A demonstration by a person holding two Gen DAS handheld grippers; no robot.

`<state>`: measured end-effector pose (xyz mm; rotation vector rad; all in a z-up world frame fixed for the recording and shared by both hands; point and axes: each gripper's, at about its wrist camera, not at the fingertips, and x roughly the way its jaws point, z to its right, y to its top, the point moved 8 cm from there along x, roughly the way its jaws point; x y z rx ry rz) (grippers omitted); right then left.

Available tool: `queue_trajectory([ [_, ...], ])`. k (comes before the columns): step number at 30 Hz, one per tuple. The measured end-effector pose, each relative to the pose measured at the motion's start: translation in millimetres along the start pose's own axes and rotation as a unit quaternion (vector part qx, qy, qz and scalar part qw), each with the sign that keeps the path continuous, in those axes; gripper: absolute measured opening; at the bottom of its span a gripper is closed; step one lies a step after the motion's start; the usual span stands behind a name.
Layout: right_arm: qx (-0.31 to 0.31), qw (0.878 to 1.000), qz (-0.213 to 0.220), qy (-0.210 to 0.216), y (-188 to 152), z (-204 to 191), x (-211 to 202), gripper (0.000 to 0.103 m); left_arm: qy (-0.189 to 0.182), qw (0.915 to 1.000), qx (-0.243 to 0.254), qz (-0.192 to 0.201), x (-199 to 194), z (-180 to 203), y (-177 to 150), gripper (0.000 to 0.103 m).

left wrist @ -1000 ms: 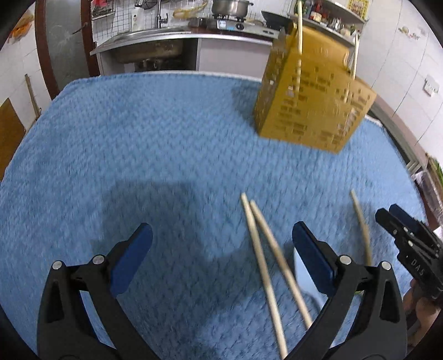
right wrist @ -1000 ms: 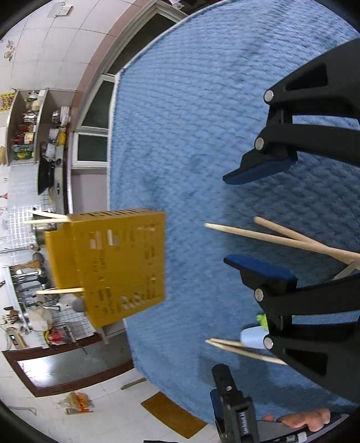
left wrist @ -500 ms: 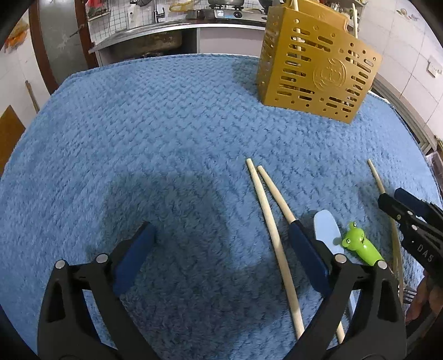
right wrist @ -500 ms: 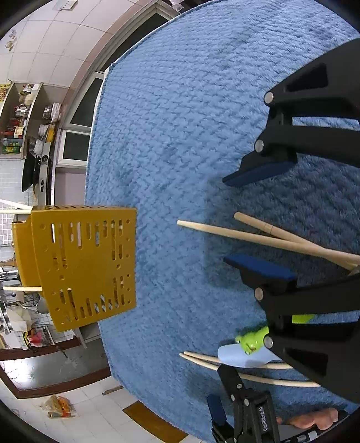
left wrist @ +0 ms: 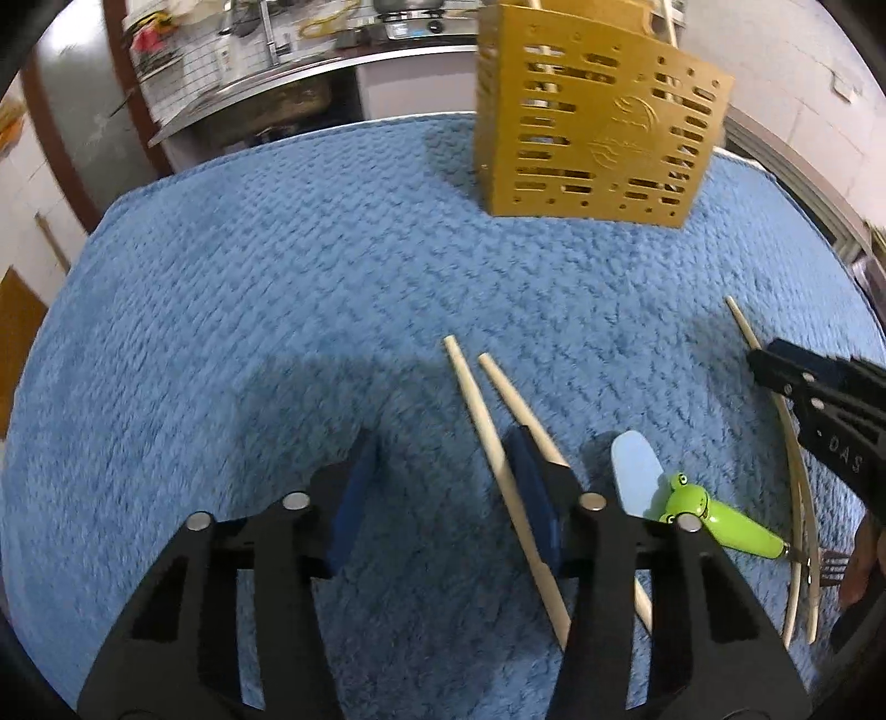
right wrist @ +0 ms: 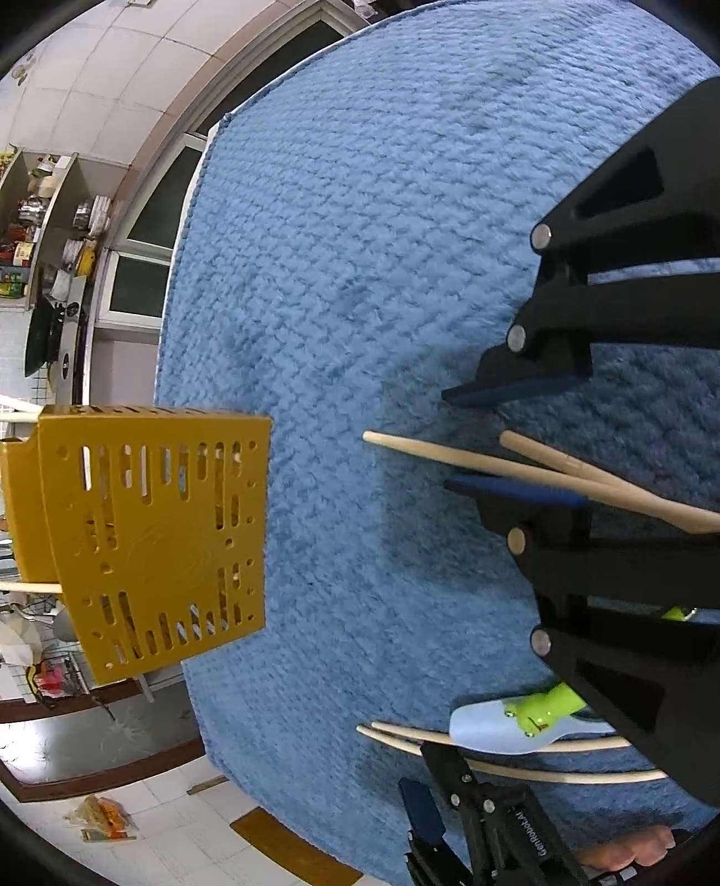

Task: Organize utensils
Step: 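Close the right tool on a wooden chopstick while the left tool grasps another chopstick, then lift both held chopsticks and carry them over the yellow caddy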

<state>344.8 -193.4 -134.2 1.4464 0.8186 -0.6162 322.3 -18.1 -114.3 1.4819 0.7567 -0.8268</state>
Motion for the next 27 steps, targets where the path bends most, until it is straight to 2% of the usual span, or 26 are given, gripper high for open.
queue_trajectory([
  [3,0.012,1.000,-0.008,0.012,6,1,4,0.023,-0.007,0.9999,0.008,-0.008,3,2,6,0.032],
  [7,0.010,1.000,-0.005,0.012,7,-1,4,0.020,-0.016,0.9998,0.006,-0.013,8,2,14,0.029],
  [10,0.020,1.000,-0.002,0.019,7,1,3,0.011,-0.013,0.9998,0.008,-0.009,11,2,18,0.026],
  [13,0.021,1.000,0.002,0.018,8,1,2,0.008,-0.015,0.9999,0.002,-0.006,12,0,21,0.022],
  [17,0.027,0.999,0.006,0.022,8,1,0,0.007,-0.028,0.9996,-0.010,0.000,12,-2,23,0.010],
  [27,0.053,0.997,0.020,0.051,13,10,-9,0.006,-0.048,0.9984,-0.030,0.007,7,-8,25,0.007],
])
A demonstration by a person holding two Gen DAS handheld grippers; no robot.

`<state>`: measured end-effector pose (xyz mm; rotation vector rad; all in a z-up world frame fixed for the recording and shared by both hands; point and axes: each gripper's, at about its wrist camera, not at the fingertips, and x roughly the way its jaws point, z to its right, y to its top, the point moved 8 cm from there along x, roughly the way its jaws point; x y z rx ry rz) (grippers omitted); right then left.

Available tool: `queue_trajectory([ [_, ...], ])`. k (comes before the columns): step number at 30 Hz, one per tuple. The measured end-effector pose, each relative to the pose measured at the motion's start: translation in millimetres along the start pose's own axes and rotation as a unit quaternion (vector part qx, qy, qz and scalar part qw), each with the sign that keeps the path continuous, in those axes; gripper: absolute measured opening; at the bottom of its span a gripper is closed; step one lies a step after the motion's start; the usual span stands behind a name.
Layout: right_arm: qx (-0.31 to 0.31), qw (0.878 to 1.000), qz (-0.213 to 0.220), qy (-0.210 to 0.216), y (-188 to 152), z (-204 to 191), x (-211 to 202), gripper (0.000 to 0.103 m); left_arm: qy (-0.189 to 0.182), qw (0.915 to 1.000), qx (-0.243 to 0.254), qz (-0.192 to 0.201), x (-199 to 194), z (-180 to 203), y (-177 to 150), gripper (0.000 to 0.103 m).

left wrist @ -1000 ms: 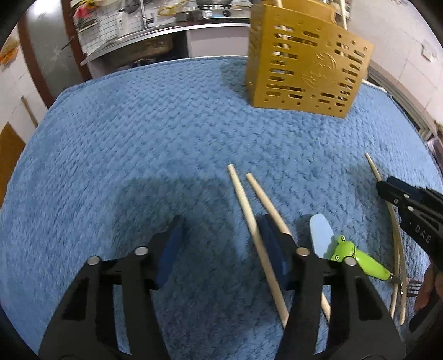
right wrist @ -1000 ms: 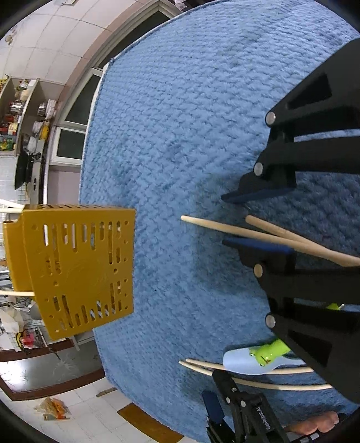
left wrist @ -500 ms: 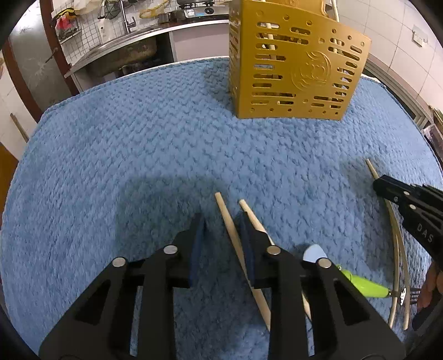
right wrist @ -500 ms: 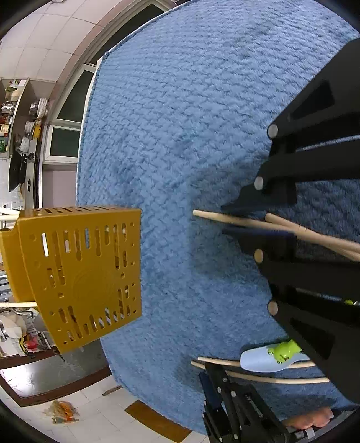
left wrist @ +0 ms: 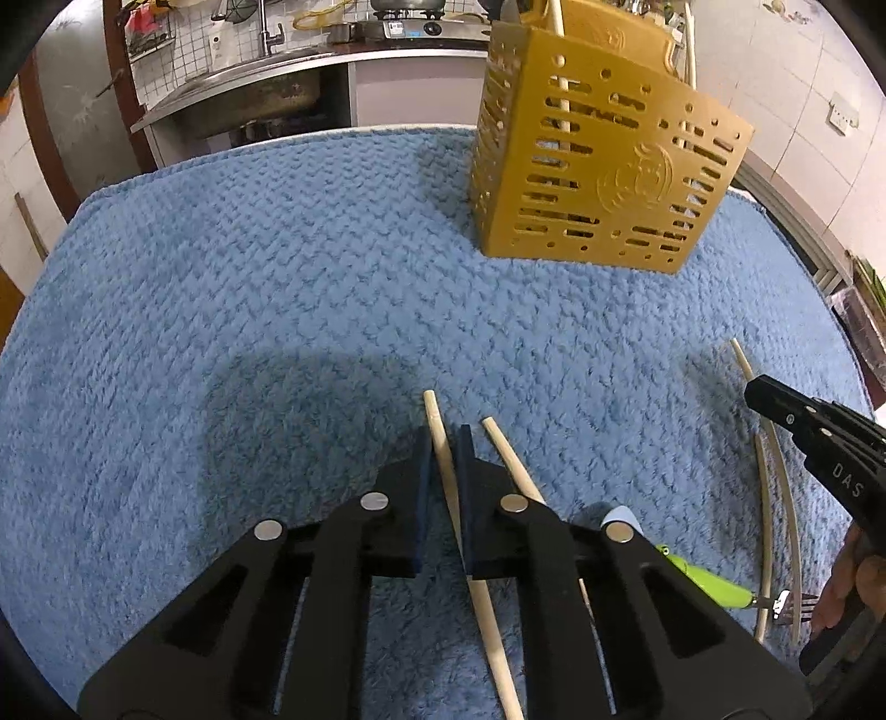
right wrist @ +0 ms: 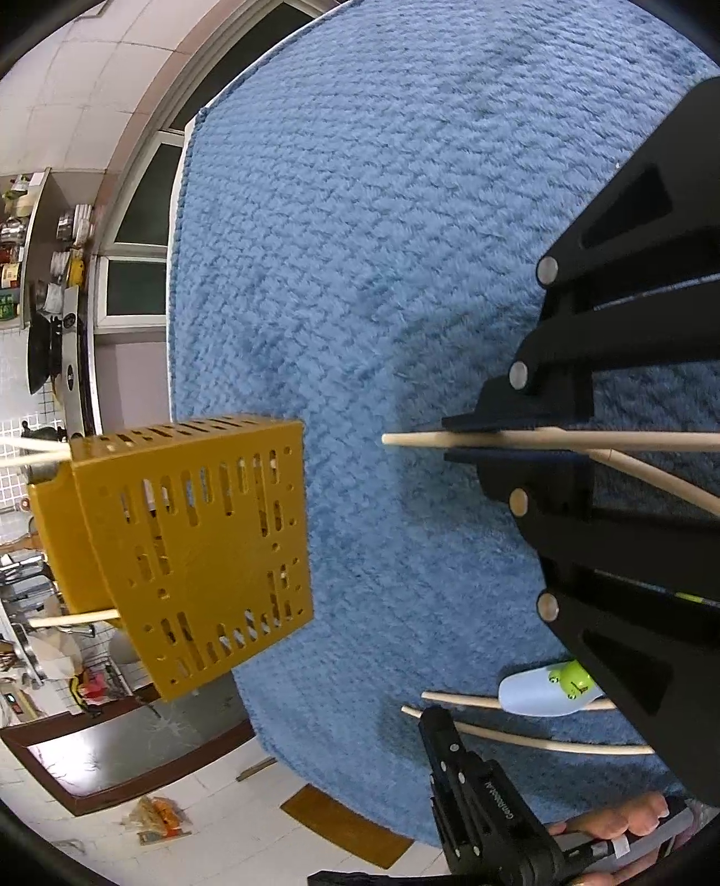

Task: Organize utensils
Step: 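Lift both held chopsticks and carry them over the yellow caddy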

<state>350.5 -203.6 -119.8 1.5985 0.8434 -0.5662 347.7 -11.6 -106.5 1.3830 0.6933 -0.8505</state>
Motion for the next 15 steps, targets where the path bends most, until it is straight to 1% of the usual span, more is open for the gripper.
queue_trajectory([
  [2,0.009,1.000,0.002,0.008,1,3,-2,0.006,-0.001,1.0000,-0.001,0.005,-3,-1,2,0.007],
  [6,0.014,1.000,0.007,0.009,2,7,-5,0.006,-0.004,0.9999,0.000,0.009,-8,-2,2,0.007],
  [10,0.011,1.000,0.020,0.013,5,6,-12,0.006,-0.010,0.9999,-0.001,0.013,-15,-3,2,0.007],
  [15,0.020,0.998,0.042,0.032,15,8,-28,0.006,-0.017,0.9992,0.001,0.037,-36,-3,9,0.006],
])
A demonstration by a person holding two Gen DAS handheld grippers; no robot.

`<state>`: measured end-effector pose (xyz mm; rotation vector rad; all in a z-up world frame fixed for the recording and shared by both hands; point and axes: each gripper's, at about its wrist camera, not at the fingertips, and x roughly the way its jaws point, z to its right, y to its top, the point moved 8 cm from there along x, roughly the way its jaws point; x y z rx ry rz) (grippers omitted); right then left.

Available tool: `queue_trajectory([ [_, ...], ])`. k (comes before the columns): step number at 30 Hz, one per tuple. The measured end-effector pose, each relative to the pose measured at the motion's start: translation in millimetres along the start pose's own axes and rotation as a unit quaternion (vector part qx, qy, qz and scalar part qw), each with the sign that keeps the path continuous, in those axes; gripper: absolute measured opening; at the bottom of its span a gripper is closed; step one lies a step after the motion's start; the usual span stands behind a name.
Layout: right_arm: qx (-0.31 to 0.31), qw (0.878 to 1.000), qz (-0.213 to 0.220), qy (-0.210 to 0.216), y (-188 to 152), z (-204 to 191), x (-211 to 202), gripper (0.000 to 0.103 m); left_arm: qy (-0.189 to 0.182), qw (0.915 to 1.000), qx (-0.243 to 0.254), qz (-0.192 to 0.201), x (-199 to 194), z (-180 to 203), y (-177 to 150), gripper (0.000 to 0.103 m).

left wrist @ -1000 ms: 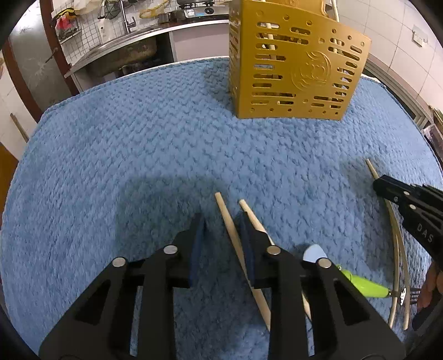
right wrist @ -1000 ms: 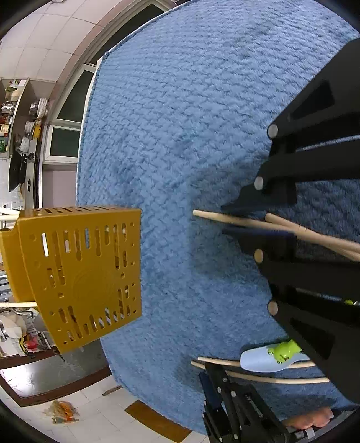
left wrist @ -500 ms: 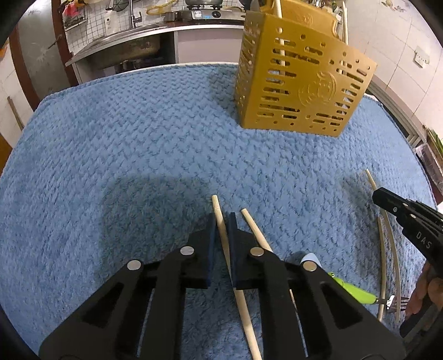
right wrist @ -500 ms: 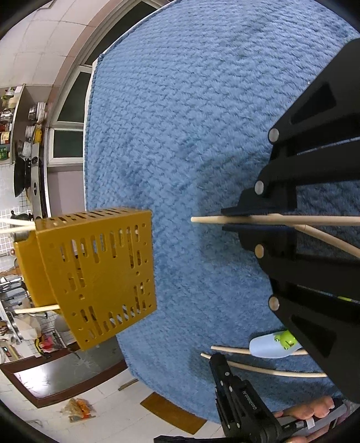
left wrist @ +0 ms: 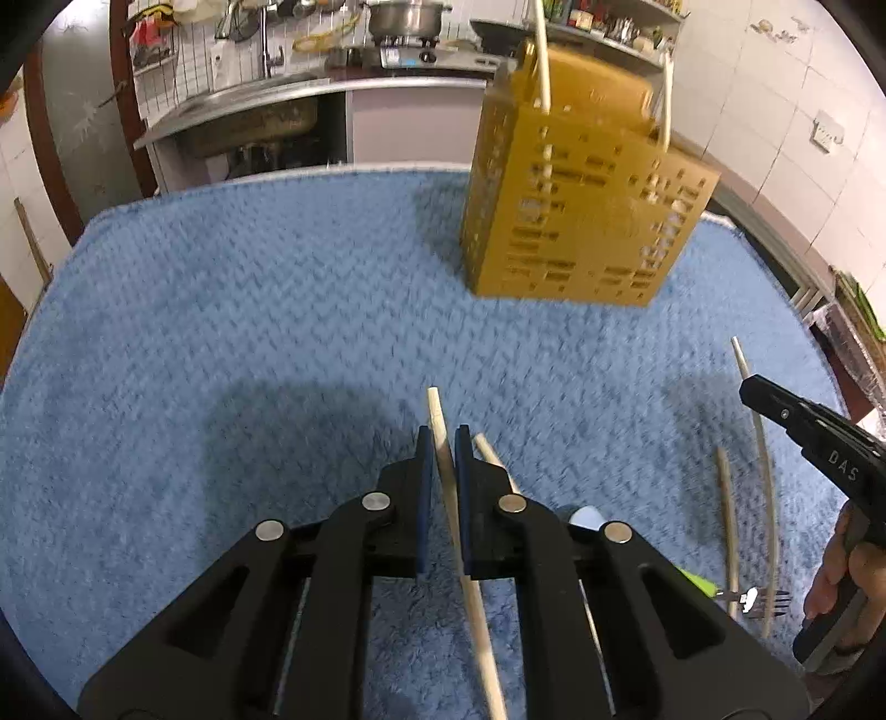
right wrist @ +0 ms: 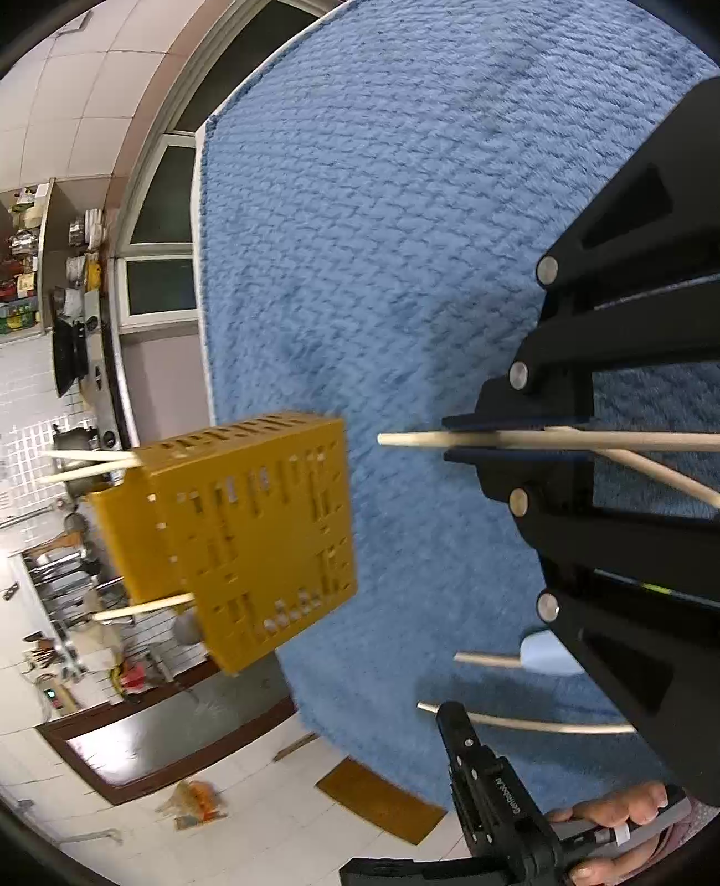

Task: Organize utensils
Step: 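Lift both held chopsticks and carry them over the yellow caddy, then lower both chopsticks into the yellow caddy and open both tools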

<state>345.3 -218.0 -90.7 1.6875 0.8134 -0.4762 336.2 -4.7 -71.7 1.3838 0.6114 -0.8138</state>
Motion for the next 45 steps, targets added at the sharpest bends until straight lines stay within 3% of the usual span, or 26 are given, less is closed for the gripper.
queue_trajectory([
  [10,-0.012,0.999,0.053,-0.001,30,-4,-32,0.006,-0.015,0.9977,0.026,0.060,-45,17,30,0.004],
  [30,-0.021,0.990,0.140,0.007,103,-6,-67,0.006,-0.050,0.9869,0.008,0.153,-87,31,104,0.004],
  [38,-0.024,0.982,0.188,0.010,147,-13,-76,0.006,-0.061,0.9802,0.007,0.188,-107,34,147,0.004],
  [45,-0.038,0.969,0.246,0.010,207,-35,-94,0.006,-0.061,0.9695,0.020,0.237,-144,45,204,0.004],
])
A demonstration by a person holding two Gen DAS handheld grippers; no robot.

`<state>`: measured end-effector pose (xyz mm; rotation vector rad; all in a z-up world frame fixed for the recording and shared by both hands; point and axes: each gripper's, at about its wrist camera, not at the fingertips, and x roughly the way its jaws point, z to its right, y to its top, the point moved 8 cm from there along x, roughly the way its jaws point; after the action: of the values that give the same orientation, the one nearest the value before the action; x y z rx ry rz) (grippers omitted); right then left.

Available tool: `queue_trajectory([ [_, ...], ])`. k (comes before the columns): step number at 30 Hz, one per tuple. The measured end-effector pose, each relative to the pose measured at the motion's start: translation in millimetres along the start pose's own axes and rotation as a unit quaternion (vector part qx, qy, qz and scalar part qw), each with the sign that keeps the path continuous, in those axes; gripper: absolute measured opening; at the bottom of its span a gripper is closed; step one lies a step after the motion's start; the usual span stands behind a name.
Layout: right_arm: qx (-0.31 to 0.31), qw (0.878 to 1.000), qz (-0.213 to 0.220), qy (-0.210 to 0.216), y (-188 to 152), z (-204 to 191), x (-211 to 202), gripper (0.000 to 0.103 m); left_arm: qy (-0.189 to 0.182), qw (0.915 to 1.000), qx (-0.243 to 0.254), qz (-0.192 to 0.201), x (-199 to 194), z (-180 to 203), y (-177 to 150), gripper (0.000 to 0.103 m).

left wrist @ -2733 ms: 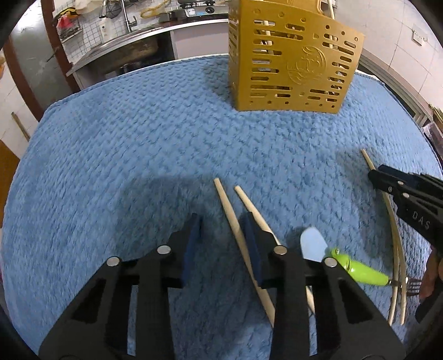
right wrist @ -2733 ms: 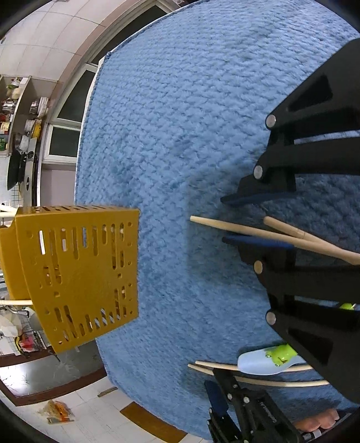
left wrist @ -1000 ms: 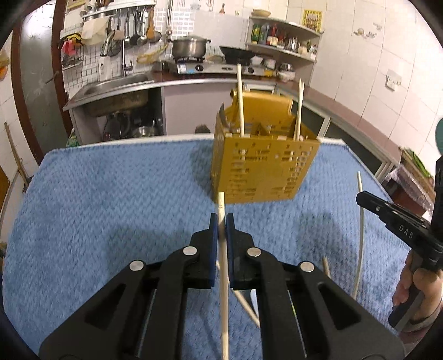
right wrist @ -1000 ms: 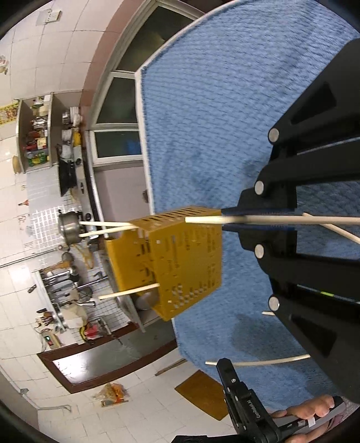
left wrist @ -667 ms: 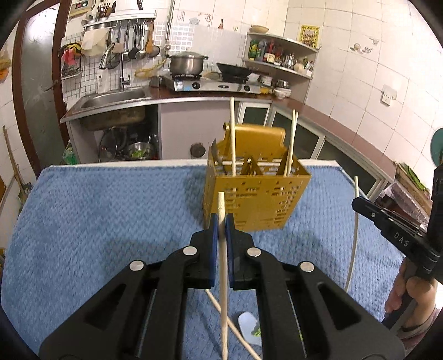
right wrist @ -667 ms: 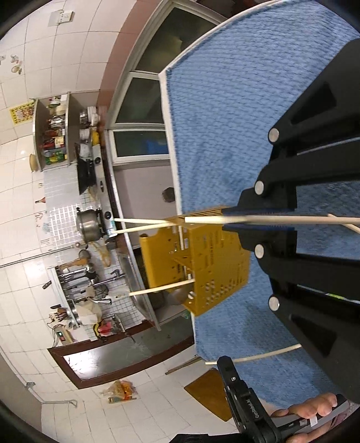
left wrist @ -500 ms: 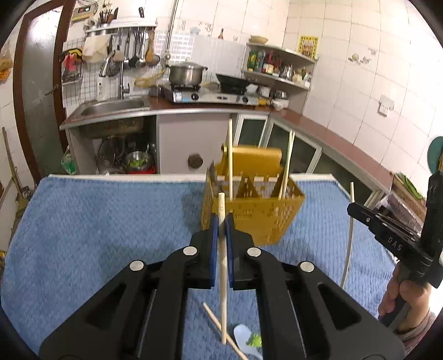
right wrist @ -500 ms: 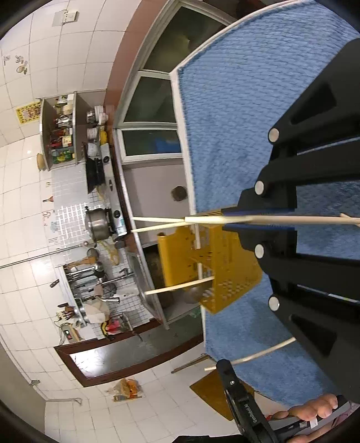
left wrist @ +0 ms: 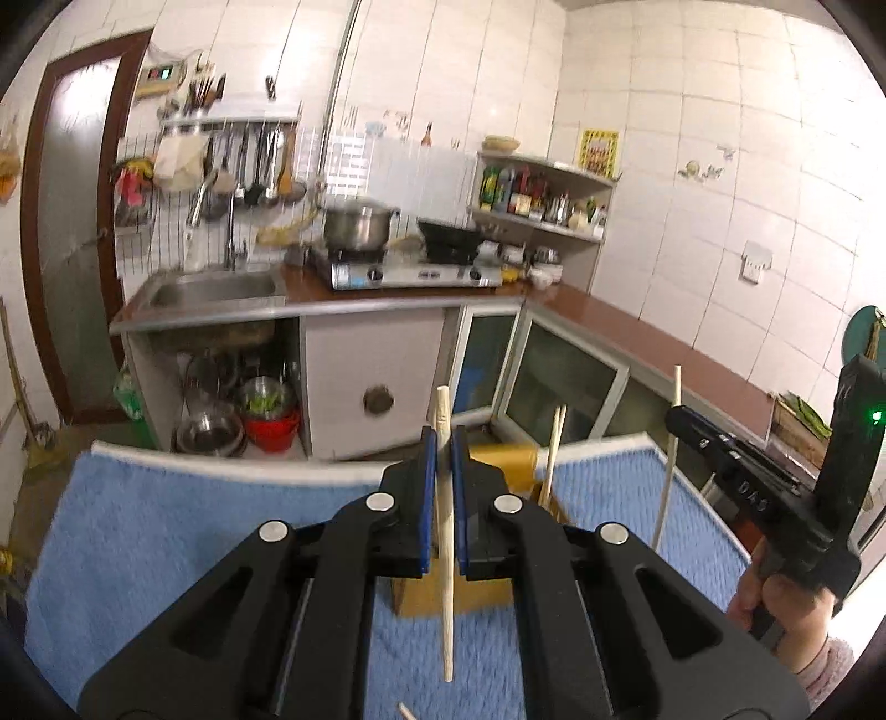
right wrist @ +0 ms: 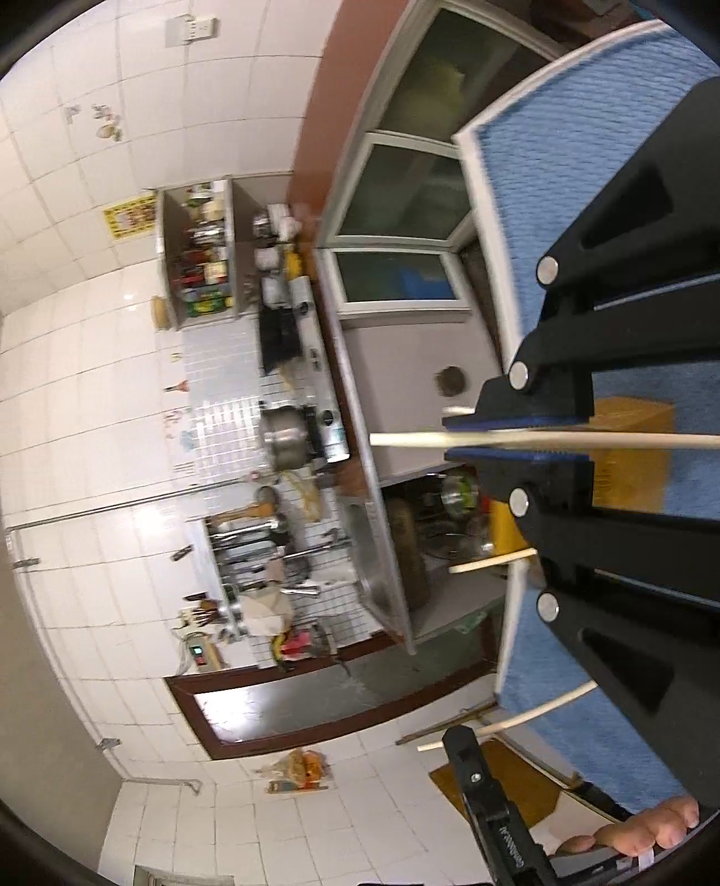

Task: Organize utensils
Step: 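Lower both chopsticks into the yellow caddy and open both tools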

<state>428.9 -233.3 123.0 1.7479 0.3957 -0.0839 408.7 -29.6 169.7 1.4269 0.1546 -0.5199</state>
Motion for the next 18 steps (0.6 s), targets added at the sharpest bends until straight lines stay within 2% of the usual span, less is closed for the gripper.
queue_trajectory([
  [5,-0.011,1.000,0.028,0.001,34,-14,14,0.006,-0.001,0.9996,0.003,0.029,4,9,46,0.004],
  [9,-0.022,0.998,0.061,-0.005,56,-19,28,0.006,0.003,0.9983,0.015,0.057,9,14,70,0.004],
  [13,-0.015,0.997,0.075,0.001,60,-21,45,0.006,0.002,0.9979,0.018,0.062,27,15,69,0.004],
  [18,-0.026,0.997,0.077,-0.005,43,-22,69,0.006,0.005,0.9982,0.027,0.053,56,13,43,0.004],
])
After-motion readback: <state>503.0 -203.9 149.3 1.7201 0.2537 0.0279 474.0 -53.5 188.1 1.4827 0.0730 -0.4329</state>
